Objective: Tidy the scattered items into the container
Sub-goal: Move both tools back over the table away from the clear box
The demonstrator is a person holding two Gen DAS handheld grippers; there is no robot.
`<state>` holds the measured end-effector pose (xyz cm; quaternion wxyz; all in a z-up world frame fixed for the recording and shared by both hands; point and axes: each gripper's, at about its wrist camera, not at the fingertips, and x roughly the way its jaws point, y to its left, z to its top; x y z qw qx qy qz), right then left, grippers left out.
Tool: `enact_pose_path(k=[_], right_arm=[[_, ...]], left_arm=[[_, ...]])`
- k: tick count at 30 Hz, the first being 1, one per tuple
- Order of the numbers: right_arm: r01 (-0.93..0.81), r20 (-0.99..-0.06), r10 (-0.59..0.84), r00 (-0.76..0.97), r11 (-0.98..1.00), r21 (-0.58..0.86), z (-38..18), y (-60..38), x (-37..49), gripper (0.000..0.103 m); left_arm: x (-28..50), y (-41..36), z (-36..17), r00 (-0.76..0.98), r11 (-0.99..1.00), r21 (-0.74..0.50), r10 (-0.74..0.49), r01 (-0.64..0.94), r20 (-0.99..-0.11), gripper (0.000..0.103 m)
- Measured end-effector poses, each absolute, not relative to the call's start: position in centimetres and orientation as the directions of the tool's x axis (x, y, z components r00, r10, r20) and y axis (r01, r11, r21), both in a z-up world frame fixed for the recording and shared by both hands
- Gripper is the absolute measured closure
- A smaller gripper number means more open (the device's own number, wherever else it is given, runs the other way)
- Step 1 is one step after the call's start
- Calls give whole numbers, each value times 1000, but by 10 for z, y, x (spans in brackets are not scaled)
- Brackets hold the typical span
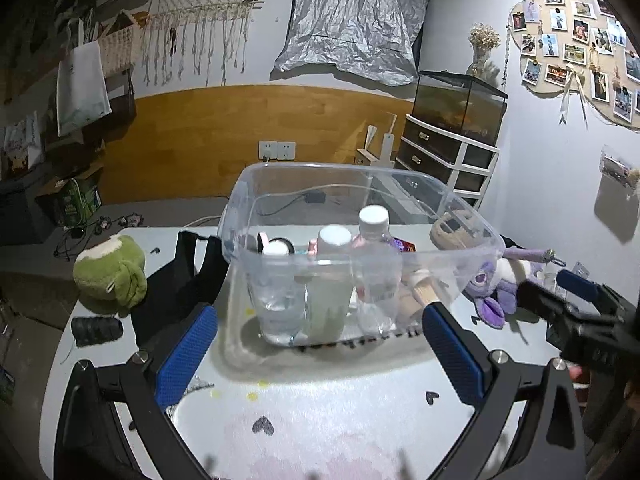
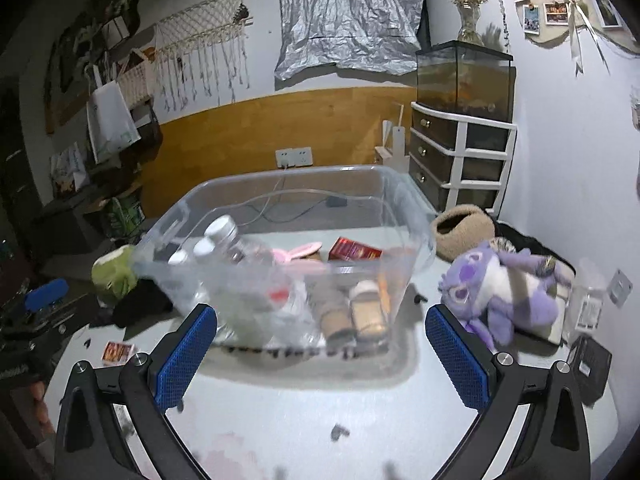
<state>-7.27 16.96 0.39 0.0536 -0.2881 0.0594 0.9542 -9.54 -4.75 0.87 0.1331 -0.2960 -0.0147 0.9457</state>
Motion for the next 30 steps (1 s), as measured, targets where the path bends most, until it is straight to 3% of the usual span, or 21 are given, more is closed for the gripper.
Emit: enact_pose_path(k=[17, 30], right_arm=[[-207, -635, 80, -768, -970, 128, -36, 145, -27, 0], [-229, -628, 96, -773, -964, 135, -34, 150, -5, 0]], left_arm=[[-58, -55, -18, -782, -961, -78, 261, -265, -566, 0], [-40, -52, -23, -754, -961, -130, 273, -244, -598, 0]])
